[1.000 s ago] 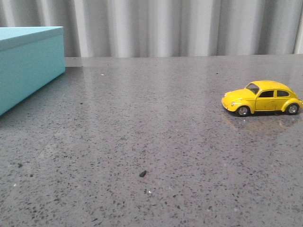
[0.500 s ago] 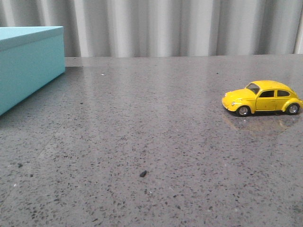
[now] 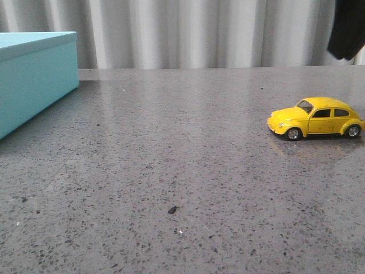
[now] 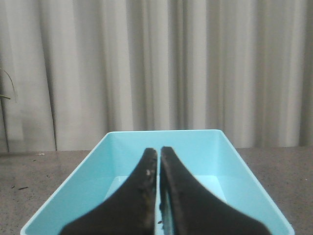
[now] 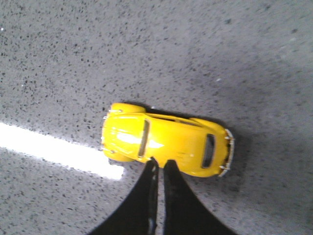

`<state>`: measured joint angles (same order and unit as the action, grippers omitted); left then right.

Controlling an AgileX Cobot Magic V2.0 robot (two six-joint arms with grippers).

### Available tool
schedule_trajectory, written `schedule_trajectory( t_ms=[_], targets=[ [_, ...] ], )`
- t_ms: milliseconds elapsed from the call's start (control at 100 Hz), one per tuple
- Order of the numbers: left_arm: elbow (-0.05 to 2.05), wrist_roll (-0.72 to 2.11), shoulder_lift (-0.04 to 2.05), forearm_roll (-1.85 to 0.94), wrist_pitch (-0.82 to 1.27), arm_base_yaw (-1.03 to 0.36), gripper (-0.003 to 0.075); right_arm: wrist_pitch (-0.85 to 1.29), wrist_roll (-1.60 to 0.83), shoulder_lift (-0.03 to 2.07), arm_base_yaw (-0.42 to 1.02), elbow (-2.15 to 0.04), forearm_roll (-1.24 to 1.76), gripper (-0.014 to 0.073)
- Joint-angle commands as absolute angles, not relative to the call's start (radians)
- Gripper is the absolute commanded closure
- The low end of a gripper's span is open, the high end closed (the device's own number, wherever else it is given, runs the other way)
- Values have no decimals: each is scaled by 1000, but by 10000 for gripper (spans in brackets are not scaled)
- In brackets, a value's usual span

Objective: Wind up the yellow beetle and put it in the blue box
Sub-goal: 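Lower the right gripper onto the roof of the yellow beetle car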

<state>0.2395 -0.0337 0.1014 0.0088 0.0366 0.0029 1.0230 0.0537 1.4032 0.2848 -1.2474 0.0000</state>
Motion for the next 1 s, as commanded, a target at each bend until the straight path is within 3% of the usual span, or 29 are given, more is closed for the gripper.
schedule_trajectory(
  t_ms=[0, 990],
  targets=[
    [275, -42, 123, 0, -43, -6, 741, 1029, 52, 1421, 284, -1313, 36, 655],
    [275, -42, 123, 0, -43, -6, 741, 1051, 58, 1542, 284, -1337, 0, 655]
  ],
)
